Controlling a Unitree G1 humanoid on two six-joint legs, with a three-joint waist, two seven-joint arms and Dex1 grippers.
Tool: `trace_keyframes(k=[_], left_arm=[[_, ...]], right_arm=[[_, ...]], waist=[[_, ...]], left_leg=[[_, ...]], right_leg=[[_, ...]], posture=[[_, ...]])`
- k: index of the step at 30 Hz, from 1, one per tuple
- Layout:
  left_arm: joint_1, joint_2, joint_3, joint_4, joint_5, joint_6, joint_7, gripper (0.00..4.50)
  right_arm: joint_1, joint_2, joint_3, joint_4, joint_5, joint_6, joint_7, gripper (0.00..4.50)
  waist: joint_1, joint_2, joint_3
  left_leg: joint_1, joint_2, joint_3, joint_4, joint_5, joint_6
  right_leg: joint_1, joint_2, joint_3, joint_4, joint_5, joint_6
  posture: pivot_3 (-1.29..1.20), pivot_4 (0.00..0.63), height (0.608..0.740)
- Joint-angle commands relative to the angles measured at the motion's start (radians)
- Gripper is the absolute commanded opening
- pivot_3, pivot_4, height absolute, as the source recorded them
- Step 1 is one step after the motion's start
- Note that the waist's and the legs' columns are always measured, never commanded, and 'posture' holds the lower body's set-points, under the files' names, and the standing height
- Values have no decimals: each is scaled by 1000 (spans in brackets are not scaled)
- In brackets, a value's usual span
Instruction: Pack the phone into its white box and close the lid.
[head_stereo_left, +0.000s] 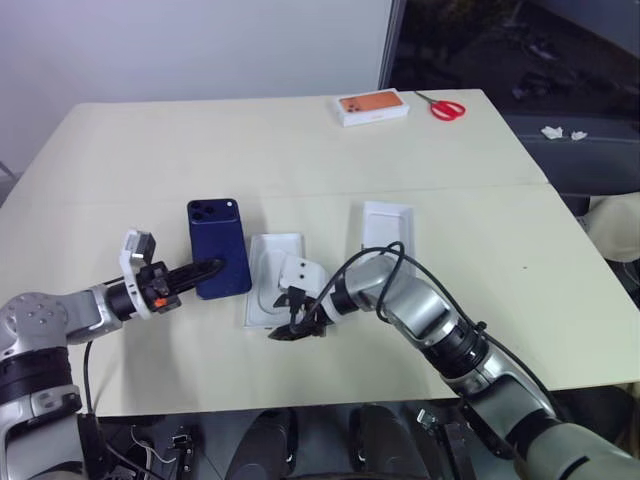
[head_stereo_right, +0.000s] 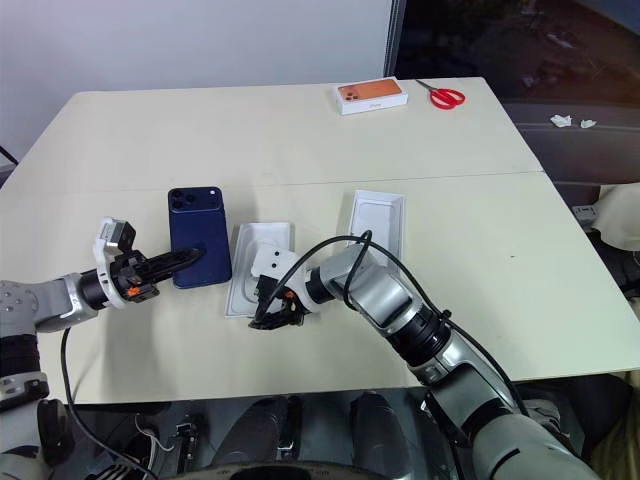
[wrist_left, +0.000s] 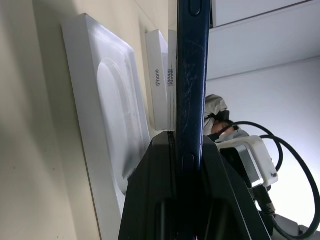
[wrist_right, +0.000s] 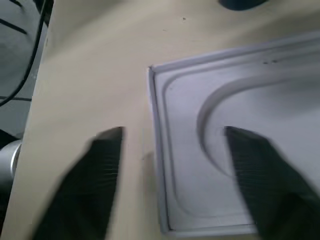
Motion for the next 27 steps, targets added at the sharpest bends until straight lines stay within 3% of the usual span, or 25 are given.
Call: trace_keyframes(k=[1, 8, 11, 15, 27], left_arm=[[-13, 18, 24, -24, -28, -10, -17, 0], [-20, 18, 25, -14, -27, -13, -17, 0], [-18, 18, 21, -21, -32, -5, -20, 0], [-21, 11, 0, -28, -30, 20, -12, 0], [-9, -116, -78, -120, -9, 93, 98, 0]], right_arm=[[-30, -3, -36, -37, 46, 26, 9, 3885], [-114, 13, -142, 48, 84, -17, -23, 3885], [-124, -9, -132, 93, 61, -80, -18, 3080], [-125, -25, -138, 135, 37, -131, -40, 1154], [-78, -190, -252, 148, 48, -194, -18, 1154]], waist=[[0, 0, 0], [-1, 0, 0], [-2, 0, 0], [-2, 0, 0], [-1, 0, 0]], left_leg=[[0, 0, 0, 0, 0, 0], [0, 0, 0, 0, 0, 1], [0, 0, 0, -1, 0, 0], [0, 0, 0, -1, 0, 0], [0, 0, 0, 0, 0, 0]], right_leg=[[0, 0, 0, 0, 0, 0], [0, 0, 0, 0, 0, 0], [0, 0, 0, 0, 0, 0], [0, 0, 0, 0, 0, 0], [0, 0, 0, 0, 0, 0]], posture=[[0, 150, 740], [0, 150, 740], [0, 150, 740], [0, 150, 740], [0, 150, 740]])
